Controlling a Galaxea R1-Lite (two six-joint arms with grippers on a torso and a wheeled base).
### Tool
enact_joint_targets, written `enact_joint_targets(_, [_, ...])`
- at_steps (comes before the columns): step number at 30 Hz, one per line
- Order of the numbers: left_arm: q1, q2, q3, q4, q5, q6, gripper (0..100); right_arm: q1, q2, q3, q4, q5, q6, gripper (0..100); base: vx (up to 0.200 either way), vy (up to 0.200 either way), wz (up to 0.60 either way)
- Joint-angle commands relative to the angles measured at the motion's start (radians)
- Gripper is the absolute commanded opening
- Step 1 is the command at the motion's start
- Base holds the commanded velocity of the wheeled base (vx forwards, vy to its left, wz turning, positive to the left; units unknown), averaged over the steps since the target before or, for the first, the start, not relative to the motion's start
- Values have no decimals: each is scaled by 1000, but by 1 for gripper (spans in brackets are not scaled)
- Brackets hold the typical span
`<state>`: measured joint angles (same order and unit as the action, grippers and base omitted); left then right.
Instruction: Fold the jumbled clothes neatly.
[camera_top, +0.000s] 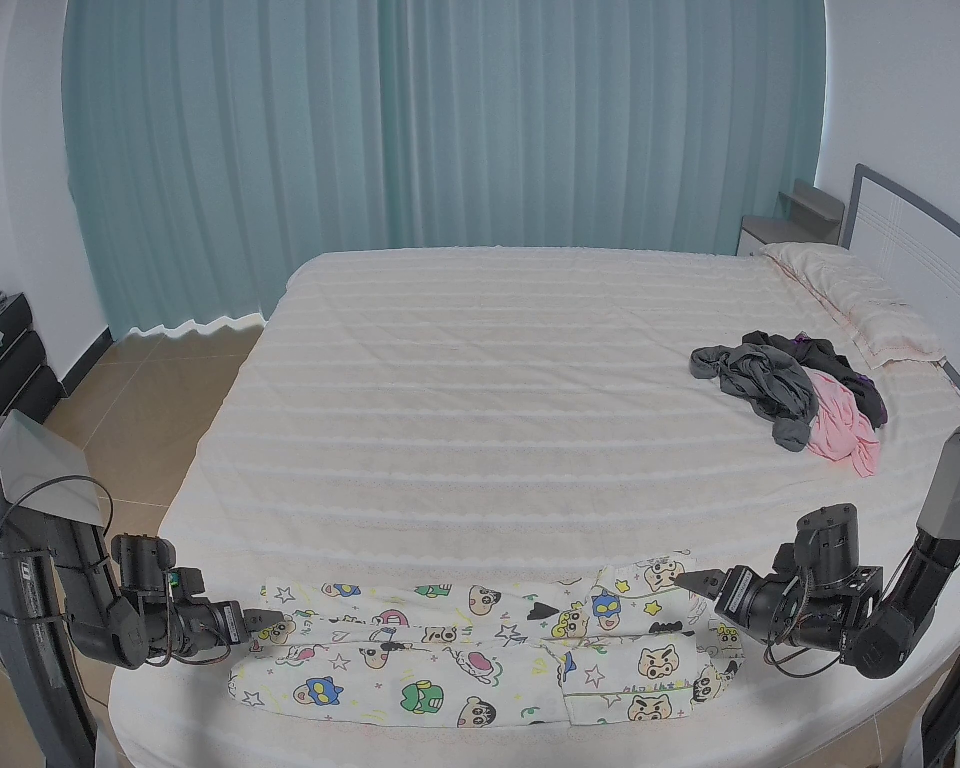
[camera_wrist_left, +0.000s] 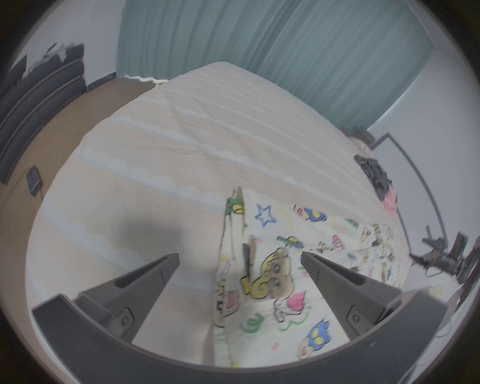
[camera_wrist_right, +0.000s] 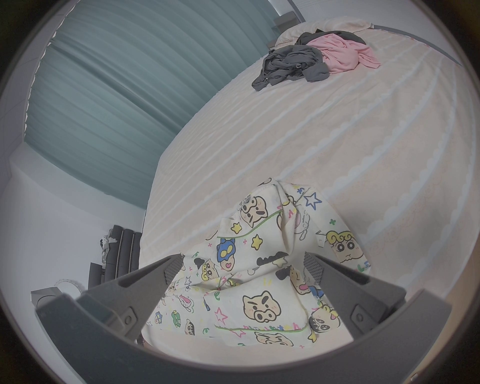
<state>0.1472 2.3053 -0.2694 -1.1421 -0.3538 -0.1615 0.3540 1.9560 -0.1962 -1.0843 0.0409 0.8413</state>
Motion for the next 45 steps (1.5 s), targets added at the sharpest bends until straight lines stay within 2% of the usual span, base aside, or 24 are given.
enact_joint_targets(1, [-57, 36, 10, -8, 13, 3, 100, 16, -3, 1, 0, 2, -1, 100, 0, 0, 0])
enact_joint_targets(10, [-141, 39, -1, -8, 24, -6, 100, 28, -5, 3, -2, -1, -1, 100, 0, 0, 0])
enact_joint_targets(17, [-156, 48, -1, -8, 55, -6, 100, 28, -3, 3, 0, -3, -2, 100, 0, 0, 0])
enact_joint_targets(18, [-156, 48, 4, -8, 55, -6, 0, 28, -3, 3, 0, -3, -2, 100, 0, 0, 0])
enact_joint_targets(29, [-140, 42, 15, -8, 56, -20, 0, 25, 3, 3, 0, 2, -1, 100, 0, 0, 0])
enact_joint_targets(36, [-112, -29, 15, -8, 58, -47, 0, 17, 6, 4, -2, 7, 2, 100, 0, 0, 0])
enact_joint_targets(43, [-40, -106, 13, 4, 69, -41, 0, 17, 8, 4, 0, 8, 9, 100, 0, 0, 0])
enact_joint_targets(45, [18, -138, 9, 24, 70, -36, 0, 17, 9, 4, 0, 13, 19, 100, 0, 0, 0])
